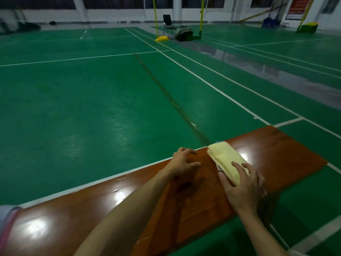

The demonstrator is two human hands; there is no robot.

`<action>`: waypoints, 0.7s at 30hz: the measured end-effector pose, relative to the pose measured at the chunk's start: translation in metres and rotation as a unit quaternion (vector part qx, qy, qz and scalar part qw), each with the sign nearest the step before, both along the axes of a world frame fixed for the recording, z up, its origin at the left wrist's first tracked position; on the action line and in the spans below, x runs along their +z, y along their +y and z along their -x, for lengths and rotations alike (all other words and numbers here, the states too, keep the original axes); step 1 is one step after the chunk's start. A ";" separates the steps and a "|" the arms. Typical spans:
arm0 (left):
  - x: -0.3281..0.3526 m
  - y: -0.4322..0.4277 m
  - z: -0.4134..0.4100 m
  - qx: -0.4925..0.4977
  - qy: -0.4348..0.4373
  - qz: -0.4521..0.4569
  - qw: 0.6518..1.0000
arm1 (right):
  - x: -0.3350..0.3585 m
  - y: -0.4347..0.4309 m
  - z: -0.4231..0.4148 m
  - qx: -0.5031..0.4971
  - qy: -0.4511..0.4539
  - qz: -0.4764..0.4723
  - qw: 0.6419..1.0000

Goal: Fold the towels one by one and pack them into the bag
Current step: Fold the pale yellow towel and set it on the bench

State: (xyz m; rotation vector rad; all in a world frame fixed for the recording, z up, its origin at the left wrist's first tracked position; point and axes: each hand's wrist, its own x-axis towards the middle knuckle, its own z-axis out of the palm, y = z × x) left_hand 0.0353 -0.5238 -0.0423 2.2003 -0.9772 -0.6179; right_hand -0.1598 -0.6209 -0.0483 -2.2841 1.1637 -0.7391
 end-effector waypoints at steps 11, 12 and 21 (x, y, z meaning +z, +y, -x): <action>0.008 0.277 0.030 0.164 0.017 0.007 0.986 | 0.008 0.219 -0.054 0.212 -0.025 -0.191 0.958; 0.010 0.306 0.034 0.188 0.007 0.008 0.982 | 0.007 0.243 -0.059 0.237 -0.024 -0.217 0.947; 0.022 0.506 0.046 0.390 -0.072 0.019 0.918 | 0.006 0.412 -0.094 0.417 0.038 -0.311 0.853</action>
